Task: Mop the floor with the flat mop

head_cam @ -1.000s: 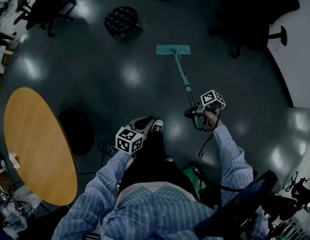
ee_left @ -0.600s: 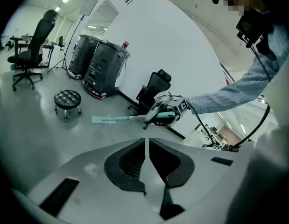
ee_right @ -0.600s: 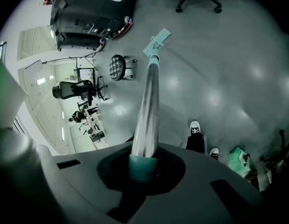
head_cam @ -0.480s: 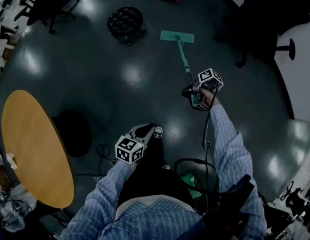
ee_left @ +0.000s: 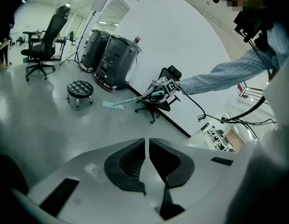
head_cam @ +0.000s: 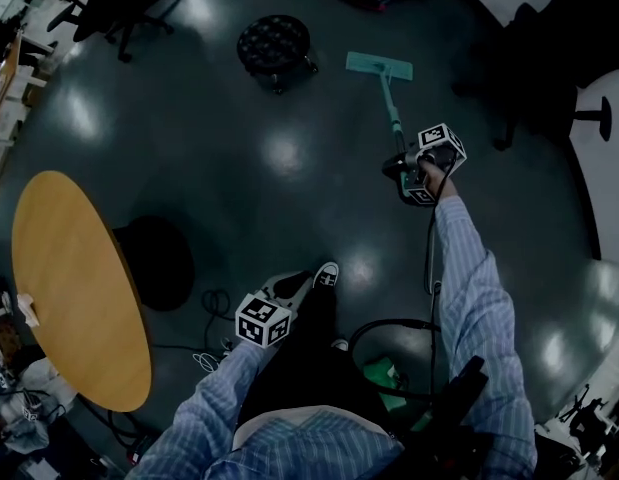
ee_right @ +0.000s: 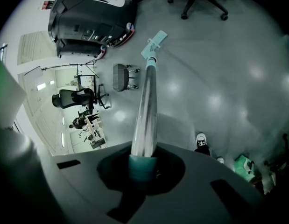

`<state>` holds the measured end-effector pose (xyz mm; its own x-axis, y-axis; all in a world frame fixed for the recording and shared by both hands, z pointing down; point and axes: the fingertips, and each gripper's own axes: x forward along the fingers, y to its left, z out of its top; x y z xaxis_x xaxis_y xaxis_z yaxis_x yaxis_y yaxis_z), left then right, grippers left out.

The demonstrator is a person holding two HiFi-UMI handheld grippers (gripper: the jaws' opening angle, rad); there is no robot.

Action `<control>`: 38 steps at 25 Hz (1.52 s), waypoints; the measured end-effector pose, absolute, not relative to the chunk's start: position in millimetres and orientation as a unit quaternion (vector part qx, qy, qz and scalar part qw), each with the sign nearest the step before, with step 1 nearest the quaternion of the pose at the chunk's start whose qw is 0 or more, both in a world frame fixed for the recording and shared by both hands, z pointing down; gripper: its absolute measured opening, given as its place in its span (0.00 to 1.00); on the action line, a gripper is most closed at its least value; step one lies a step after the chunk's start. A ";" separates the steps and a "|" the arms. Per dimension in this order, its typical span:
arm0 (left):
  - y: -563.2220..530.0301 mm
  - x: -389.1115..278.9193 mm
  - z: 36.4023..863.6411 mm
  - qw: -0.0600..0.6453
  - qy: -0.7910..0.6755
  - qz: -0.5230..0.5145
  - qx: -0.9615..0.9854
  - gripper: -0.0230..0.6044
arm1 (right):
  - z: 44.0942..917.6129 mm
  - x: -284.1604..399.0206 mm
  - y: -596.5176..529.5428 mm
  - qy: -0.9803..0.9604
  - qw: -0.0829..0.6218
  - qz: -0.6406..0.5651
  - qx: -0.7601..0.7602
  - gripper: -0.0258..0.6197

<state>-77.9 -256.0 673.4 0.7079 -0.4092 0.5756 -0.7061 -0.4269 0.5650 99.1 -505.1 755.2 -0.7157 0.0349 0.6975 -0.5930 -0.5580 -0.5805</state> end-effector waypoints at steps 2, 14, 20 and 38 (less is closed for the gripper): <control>-258.2 -82.8 674.8 0.415 -0.343 0.180 0.823 0.09 | 753.2 94.9 -501.9 -0.429 0.193 0.819 0.328 0.07; -241.9 -62.8 654.1 0.391 -0.332 0.162 0.843 0.09 | 744.4 102.8 -392.1 -0.426 0.193 0.825 0.318 0.06; -203.2 -51.9 642.9 0.382 -0.315 0.165 0.853 0.09 | 735.6 103.9 -308.8 -0.421 0.183 0.832 0.310 0.06; -53.0 -19.8 614.7 0.342 -0.304 0.158 0.875 0.09 | 707.3 102.3 -27.2 -0.402 0.140 0.859 0.283 0.06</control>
<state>-19.8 -53.0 614.7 0.7657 -0.4240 0.4836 -0.6395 -0.5817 0.5027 102.3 -27.2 707.3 -0.7999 0.0137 0.5999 -0.4691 -0.6378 -0.6108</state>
